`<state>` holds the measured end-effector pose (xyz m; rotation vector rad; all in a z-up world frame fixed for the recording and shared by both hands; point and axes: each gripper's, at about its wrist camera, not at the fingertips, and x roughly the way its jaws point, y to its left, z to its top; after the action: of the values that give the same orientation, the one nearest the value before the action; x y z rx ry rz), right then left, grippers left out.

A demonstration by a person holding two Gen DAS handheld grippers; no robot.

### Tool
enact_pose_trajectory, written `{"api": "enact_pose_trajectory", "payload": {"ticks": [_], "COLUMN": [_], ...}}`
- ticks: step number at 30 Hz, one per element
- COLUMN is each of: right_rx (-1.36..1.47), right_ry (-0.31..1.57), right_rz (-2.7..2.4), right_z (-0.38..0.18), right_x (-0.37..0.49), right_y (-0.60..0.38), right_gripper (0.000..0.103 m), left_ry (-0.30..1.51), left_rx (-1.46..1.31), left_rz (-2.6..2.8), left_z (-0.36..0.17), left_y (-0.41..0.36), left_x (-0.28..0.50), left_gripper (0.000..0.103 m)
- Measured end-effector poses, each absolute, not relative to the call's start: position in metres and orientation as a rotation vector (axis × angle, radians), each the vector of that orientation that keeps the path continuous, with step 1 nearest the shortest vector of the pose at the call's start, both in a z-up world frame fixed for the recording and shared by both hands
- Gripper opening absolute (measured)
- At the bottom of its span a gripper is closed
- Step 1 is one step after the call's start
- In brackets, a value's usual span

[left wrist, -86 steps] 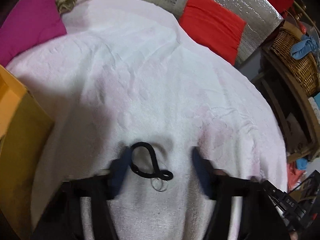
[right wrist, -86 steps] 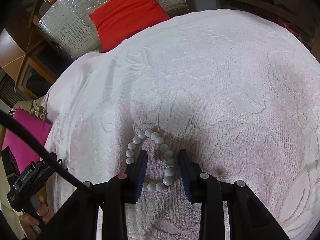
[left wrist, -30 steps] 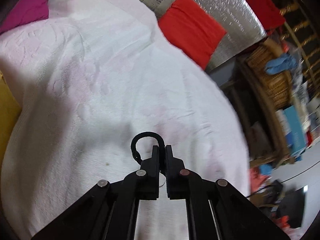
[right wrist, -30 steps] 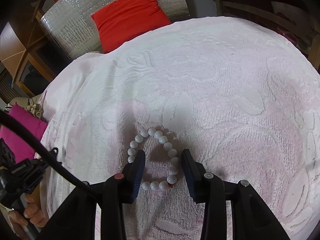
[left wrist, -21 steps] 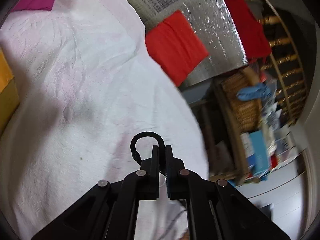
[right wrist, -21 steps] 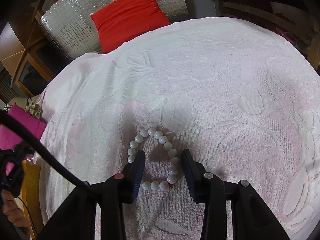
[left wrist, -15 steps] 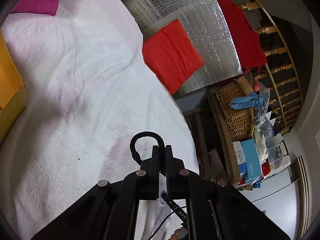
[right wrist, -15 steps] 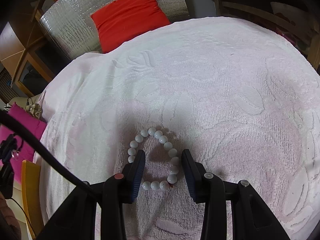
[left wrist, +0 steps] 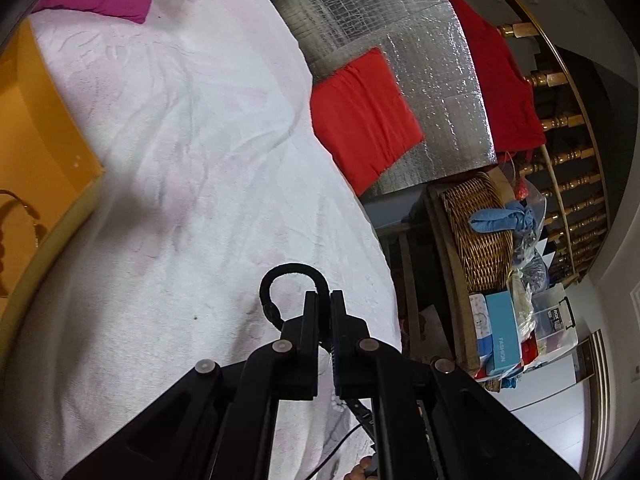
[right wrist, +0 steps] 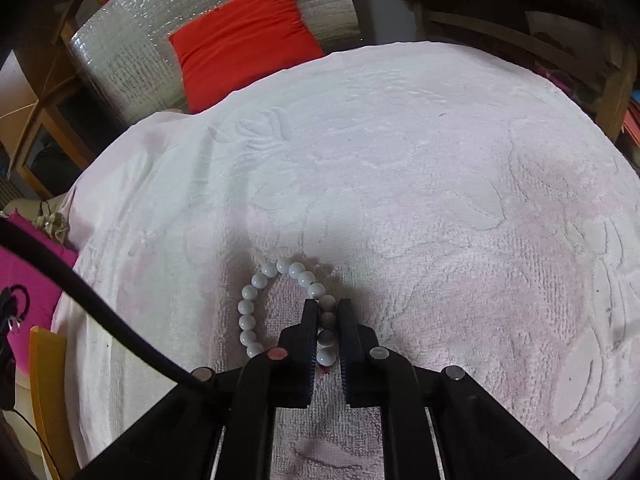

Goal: Organize jewelry
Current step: 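Lift the hair tie with the left tool while the right tool grasps the pearl bracelet, then carry the hair tie and pearl bracelet over the orange box with both tools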

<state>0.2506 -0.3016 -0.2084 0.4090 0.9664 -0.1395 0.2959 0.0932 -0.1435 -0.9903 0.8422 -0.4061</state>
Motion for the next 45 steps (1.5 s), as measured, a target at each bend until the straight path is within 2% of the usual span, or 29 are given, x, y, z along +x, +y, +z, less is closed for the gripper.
{"api": "enact_pose_trajectory", "payload": {"ticks": [30, 45], "right_rx": [0.494, 0.481], "right_ry": [0.679, 0.579], "right_rz": [0.075, 0.162], "right_z": [-0.149, -0.132], "right_x": [0.224, 0.209], "right_y": [-0.277, -0.26], "right_gripper": [0.01, 0.011], "left_ry": [0.88, 0.679], "left_rx": [-0.926, -0.657], "left_rz": [-0.403, -0.723], "left_z": [-0.158, -0.114], "left_y": [0.083, 0.048], "left_x": [0.299, 0.276], "left_gripper": [0.005, 0.005]}}
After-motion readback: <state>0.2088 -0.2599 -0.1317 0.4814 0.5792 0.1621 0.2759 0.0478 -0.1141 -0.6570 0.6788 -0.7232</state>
